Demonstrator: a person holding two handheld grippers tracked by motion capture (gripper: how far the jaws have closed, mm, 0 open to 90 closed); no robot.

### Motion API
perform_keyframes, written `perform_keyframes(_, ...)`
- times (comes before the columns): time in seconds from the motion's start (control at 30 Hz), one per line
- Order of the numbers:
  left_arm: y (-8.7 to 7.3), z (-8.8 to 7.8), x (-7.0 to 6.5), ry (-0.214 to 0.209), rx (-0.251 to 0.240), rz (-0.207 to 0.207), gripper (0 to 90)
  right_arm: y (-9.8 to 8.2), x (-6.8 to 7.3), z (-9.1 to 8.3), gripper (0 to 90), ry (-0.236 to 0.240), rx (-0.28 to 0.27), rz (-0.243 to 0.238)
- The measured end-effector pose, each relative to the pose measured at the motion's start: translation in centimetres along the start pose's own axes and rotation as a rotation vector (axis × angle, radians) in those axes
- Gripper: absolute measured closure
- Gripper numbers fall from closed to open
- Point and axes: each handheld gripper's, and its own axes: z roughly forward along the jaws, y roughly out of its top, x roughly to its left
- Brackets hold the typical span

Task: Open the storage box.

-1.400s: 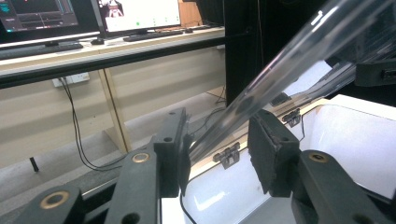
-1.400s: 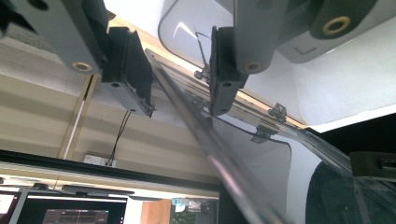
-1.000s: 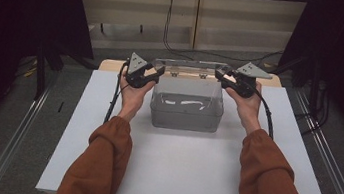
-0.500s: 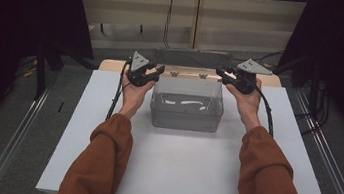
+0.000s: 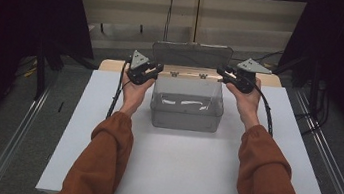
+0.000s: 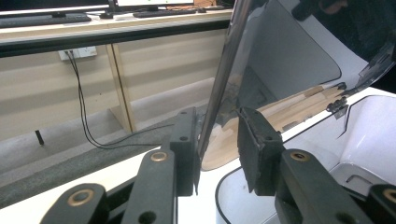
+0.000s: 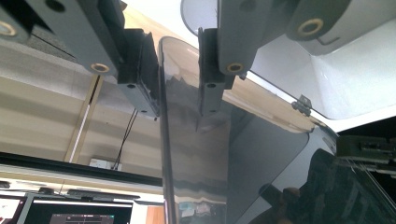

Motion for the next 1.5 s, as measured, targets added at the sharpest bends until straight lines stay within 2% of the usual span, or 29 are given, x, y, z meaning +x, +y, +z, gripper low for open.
perform_keyframes(0.17, 0.1, 0.0, 0.2, -0.006, 0.007, 0.014, 70.5, -0.5, -0.2, 0.4, 70.6, -0.005, 0.015, 0.011)
perform_keyframes(0.3, 0.1, 0.2, 0.3, -0.008, 0.008, -0.003, 71.1, -1.1, -0.4, 0.8, 71.1, -0.015, 0.033, 0.006)
perform_keyframes(0.37, 0.1, 0.2, 0.4, -0.005, 0.018, 0.012, 72.1, -1.3, -0.4, 0.9, 71.5, -0.011, 0.025, 0.026)
perform_keyframes(0.43, 0.2, 0.2, 0.4, -0.010, 0.017, 0.004, 72.0, -1.3, -0.3, 1.0, 70.6, -0.012, 0.027, 0.018)
perform_keyframes(0.57, 0.1, 0.3, 0.6, -0.010, 0.021, -0.001, 72.6, -1.4, -0.5, 1.2, 71.4, -0.006, 0.030, 0.041)
perform_keyframes(0.7, -0.3, 0.6, 0.7, -0.009, 0.052, 0.018, 73.6, -1.6, -0.5, 1.3, 71.6, -0.012, 0.028, 0.059)
perform_keyframes(0.8, -0.4, 0.7, 0.7, -0.010, 0.049, 0.003, 73.7, -1.6, -0.6, 1.3, 71.7, -0.009, 0.028, 0.062)
perform_keyframes(0.97, -0.3, 0.9, 0.9, -0.011, 0.061, 0.001, 74.3, -1.8, -0.8, 1.5, 74.5, -0.014, 0.026, 0.084)
perform_keyframes(1.03, -0.3, 1.0, 1.1, -0.018, 0.059, -0.030, 76.0, -1.8, -1.0, 1.6, 75.2, -0.009, 0.028, 0.097)
perform_keyframes(1.13, -0.2, 1.1, 1.3, -0.024, 0.070, -0.052, 77.6, -1.7, -1.1, 1.8, 75.9, -0.010, 0.036, 0.103)
perform_keyframes(1.43, -0.1, 1.6, 1.4, -0.022, 0.081, -0.075, 74.7, -1.6, -1.1, 2.0, 77.3, -0.024, 0.040, 0.122)
perform_keyframes(1.5, -0.1, 1.7, 1.4, -0.022, 0.078, -0.086, 74.2, -1.7, -1.2, 2.0, 77.3, -0.017, 0.044, 0.138)
